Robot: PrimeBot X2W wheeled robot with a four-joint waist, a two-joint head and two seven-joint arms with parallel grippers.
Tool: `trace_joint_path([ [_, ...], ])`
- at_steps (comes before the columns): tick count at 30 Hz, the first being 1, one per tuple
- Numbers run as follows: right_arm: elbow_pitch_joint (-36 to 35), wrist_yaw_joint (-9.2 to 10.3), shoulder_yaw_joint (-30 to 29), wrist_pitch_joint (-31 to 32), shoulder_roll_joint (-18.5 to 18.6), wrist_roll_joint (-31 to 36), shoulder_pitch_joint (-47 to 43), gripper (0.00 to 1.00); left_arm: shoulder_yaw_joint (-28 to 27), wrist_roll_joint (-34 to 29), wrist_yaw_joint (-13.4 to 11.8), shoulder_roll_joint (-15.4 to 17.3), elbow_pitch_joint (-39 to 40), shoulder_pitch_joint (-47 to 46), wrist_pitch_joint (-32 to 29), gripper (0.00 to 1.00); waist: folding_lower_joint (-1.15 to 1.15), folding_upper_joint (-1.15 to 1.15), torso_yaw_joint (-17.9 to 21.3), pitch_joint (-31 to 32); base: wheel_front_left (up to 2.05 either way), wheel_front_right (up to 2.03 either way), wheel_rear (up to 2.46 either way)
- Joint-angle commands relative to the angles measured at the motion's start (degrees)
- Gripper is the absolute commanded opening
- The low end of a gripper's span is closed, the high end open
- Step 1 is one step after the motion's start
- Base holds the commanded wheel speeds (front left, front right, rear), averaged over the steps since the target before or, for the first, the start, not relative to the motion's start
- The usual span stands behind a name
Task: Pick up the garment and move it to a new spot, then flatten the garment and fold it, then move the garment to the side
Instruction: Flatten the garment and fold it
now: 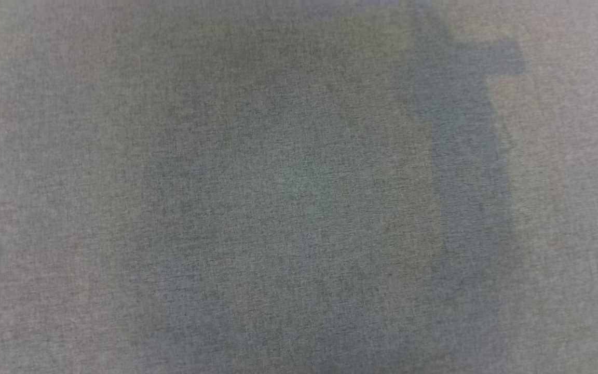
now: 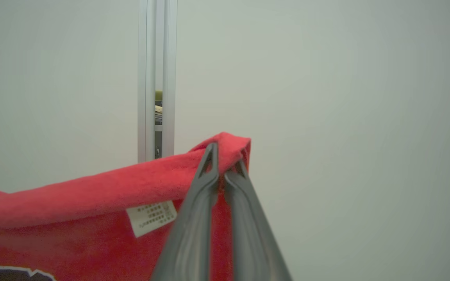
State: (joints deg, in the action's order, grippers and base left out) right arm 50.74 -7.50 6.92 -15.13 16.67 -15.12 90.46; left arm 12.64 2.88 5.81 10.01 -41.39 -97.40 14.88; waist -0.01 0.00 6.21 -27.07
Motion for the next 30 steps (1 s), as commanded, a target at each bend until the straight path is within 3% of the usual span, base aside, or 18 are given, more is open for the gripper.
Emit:
trace_joint_path([
  [1,0.29,0.02,0.22,-0.01,0.05,-0.63,-2.17,0.0,0.04,-0.02,-0.36,0.29,0.1,2.66,0.23,0.0,0.01,0.0,-0.25,-0.66,0.0,0.0,0.0],
  [11,-5.14,0.02,0.27,-0.01,-1.59,-3.61,-16.69,0.0,-0.96,2.58,-1.7,0.83,10.69,21.74,0.31,0.0,0.01,0.0,-1.38,-1.51,0.0,0.0,0.0],
  [19,-14.15,0.02,-1.87,-0.02,-3.57,-5.21,-36.69,0.0,-4.29,5.25,-3.05,1.09,21.67,43.15,0.32,0.0,0.01,0.0,-2.05,2.54,0.0,0.0,0.0],
  [30,-23.24,0.02,-2.42,-0.02,-6.39,-8.21,-63.57,0.0,-5.71,7.07,-4.21,-2.55,32.34,75.78,0.32,0.0,0.01,0.0,-1.74,9.87,0.0,0.0,0.0],
])
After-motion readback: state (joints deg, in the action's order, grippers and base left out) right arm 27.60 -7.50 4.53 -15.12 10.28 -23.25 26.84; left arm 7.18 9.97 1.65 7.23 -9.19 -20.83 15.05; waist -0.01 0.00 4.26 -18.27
